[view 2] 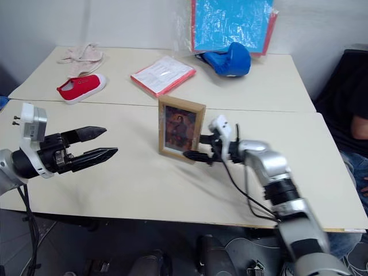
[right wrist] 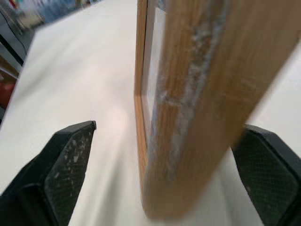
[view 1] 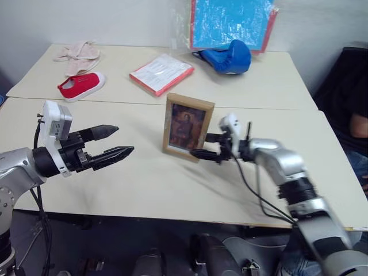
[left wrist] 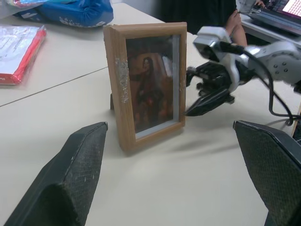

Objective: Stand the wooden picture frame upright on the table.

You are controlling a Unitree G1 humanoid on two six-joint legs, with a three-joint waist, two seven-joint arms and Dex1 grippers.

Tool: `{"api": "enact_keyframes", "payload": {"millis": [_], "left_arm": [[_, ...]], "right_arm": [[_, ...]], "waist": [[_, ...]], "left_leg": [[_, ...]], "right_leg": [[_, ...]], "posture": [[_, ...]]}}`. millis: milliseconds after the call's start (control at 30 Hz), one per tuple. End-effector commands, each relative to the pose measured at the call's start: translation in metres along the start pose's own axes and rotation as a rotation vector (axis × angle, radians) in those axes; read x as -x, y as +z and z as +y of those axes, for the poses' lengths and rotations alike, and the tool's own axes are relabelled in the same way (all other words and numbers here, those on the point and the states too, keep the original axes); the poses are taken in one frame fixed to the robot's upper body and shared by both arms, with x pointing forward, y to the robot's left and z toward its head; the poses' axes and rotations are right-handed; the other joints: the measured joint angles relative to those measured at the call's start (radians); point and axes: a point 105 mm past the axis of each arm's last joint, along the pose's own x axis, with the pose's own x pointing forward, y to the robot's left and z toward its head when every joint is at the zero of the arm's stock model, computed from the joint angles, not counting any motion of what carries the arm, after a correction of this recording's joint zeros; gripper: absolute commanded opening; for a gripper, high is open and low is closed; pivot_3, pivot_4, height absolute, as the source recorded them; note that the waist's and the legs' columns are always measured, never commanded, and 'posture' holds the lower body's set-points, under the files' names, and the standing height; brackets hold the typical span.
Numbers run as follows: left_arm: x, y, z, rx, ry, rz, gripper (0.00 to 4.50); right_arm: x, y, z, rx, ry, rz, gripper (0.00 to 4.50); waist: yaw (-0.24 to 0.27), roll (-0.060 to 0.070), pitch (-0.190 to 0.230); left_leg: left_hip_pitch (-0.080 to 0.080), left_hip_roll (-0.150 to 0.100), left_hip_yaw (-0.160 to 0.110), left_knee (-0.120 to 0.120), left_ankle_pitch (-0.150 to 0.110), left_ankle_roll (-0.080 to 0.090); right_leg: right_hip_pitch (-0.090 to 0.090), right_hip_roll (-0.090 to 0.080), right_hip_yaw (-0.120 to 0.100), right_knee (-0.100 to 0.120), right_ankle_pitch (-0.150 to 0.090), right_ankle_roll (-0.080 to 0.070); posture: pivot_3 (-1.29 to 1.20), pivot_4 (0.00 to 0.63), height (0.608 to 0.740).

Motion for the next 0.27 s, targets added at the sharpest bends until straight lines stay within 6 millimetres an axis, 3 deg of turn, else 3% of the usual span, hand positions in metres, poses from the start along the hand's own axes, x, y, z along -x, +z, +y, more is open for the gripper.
{"api": "enact_keyframes", "payload": {"millis": [33, 167, 267], "left_arm": [[0.002, 0.008, 0.005, -0.052, 0.005, -0.006, 4.5], [0.0, 0.014, 0.01, -0.071, -0.004, -0.013, 4.5], [-0.001, 0.018, 0.013, -0.104, -0.009, -0.002, 4.5]], "right_arm": [[0.052, 0.041, 0.014, 0.126, 0.09, 0.026, 4.49], [0.089, 0.056, 0.019, 0.125, 0.134, 0.08, 4.49], [0.099, 0.055, 0.021, 0.11, 0.138, 0.088, 4.49]], "waist": [[0.009, 0.001, 0.0], [0.006, 0.001, 0.0], [0.004, 0.001, 0.0]], "left_leg": [[0.0, 0.0, 0.0, 0.0, 0.0, 0.001], [0.001, 0.001, 0.0, -0.001, -0.001, 0.001], [0.001, 0.001, 0.0, 0.0, -0.001, 0.001]], "right_leg": [[0.0, 0.0, 0.0, 0.0, 0.0, 0.0], [0.001, 0.001, -0.001, -0.002, 0.0, 0.0], [0.001, 0.001, 0.0, -0.001, 0.0, 0.0]], "posture": [[0.0, 0.15, 0.74], [0.0, 0.15, 0.74], [0.0, 0.15, 0.74]]}}
